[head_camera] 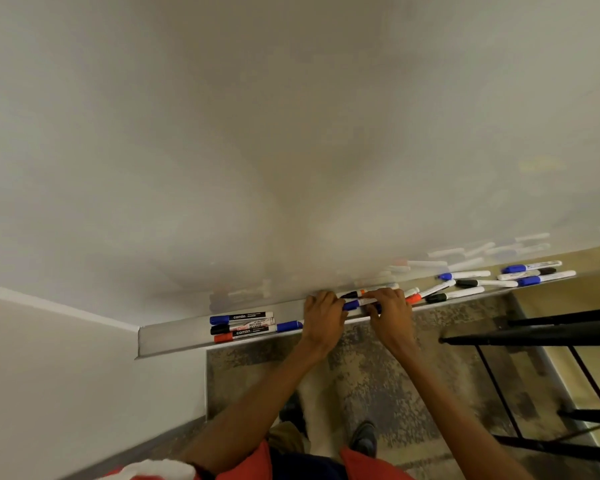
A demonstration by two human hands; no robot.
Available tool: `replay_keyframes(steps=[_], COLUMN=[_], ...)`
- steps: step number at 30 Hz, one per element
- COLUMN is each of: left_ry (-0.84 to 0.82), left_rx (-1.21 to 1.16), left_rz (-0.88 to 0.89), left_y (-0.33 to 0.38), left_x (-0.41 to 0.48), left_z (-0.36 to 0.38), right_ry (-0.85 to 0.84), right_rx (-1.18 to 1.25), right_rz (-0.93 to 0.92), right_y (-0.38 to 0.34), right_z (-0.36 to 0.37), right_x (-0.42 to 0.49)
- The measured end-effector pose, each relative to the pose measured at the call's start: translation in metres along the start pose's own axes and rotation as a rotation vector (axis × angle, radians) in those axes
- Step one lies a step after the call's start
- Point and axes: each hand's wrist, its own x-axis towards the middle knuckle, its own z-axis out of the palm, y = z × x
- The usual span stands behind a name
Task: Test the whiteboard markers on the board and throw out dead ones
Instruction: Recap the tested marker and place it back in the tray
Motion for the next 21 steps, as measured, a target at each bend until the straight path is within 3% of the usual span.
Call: replay_keyframes(steps=[14, 21], left_ry=[0.016, 0.177], left_rx=[-0.132, -0.417], left_rz=[-0.129, -0.159], left_y=[0.035, 0.052], left_x=[0.004, -0.008], left_z=[0.01, -0.01], right_ry=[0.109, 0.101], right_rx=[0.105, -0.12], right_rz=[-0.071, -0.39], right_y=[0.011, 0.012], right_z=[0.002, -0.024], right_x=[-0.007, -0.004])
